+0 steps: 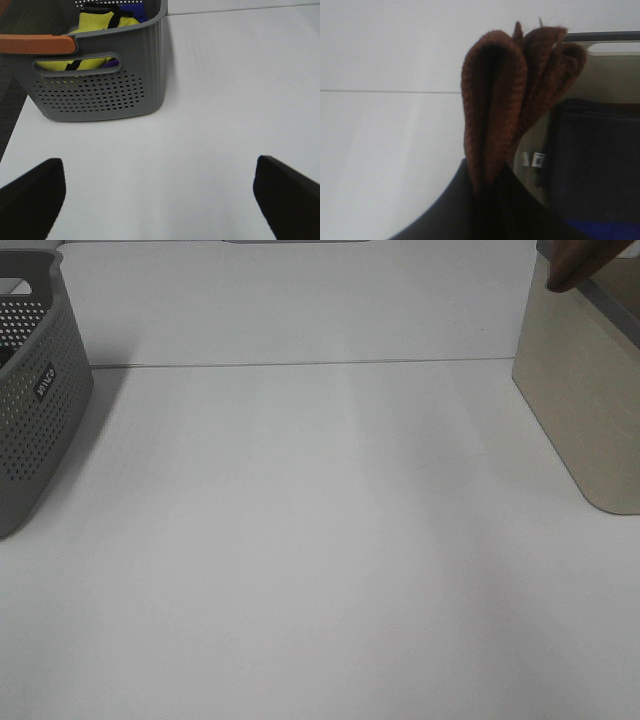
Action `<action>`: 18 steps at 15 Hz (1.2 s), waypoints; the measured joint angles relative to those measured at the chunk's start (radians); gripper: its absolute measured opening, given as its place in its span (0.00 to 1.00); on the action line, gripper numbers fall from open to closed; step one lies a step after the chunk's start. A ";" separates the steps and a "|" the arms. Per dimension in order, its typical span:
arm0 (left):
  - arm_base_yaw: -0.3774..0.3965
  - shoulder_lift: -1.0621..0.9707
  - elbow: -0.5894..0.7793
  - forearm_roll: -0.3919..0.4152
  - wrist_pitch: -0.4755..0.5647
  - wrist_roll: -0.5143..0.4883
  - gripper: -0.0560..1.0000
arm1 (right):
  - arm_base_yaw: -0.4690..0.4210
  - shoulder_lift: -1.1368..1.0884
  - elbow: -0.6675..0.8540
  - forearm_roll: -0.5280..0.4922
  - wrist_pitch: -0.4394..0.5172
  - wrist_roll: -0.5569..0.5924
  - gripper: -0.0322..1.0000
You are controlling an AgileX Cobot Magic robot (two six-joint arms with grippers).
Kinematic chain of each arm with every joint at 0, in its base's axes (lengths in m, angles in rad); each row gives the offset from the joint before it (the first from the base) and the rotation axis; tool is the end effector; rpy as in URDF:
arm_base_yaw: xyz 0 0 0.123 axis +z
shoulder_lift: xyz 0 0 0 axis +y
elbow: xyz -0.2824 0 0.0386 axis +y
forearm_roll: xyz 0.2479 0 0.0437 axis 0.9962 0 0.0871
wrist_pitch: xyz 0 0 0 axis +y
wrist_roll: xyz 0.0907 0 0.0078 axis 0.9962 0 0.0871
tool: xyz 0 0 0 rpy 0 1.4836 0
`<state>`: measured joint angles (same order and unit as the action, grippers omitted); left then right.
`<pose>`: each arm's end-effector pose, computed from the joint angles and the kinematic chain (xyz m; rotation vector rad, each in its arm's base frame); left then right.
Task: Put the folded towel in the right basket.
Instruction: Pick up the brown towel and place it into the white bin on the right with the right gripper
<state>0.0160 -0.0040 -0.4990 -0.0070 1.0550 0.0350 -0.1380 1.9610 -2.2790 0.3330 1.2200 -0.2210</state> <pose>-0.0051 -0.0006 0.2773 0.0196 2.0356 0.0237 0.4252 -0.0308 0.4265 -0.1082 2.3295 0.2494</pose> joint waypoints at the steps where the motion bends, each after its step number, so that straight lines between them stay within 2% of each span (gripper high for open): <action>1: 0.000 0.000 0.000 0.000 0.000 0.000 0.97 | -0.021 -0.003 0.000 0.000 0.001 0.004 0.09; 5: 0.000 0.000 0.000 0.000 0.000 0.000 0.97 | -0.138 0.003 0.000 -0.008 0.001 0.029 0.09; 11: 0.000 0.000 0.000 0.000 0.000 0.000 0.97 | -0.140 0.145 0.000 -0.019 0.002 0.072 0.11; 13: 0.000 0.000 0.000 0.000 0.000 0.000 0.97 | -0.140 0.172 0.000 -0.029 0.002 0.083 0.25; 15: 0.000 0.000 0.000 0.000 0.000 0.000 0.97 | -0.140 0.180 0.000 -0.075 0.002 0.113 0.48; 16: 0.000 0.000 0.000 0.000 0.000 0.000 0.97 | -0.140 0.179 0.000 -0.095 0.002 0.136 0.57; 18: 0.000 0.000 0.000 0.000 0.000 0.000 0.97 | -0.140 0.177 0.000 -0.085 0.001 0.155 0.62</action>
<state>0.0160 -0.0040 -0.4990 -0.0070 1.0550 0.0350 -0.2780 2.1380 -2.2790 0.2480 1.2210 -0.0660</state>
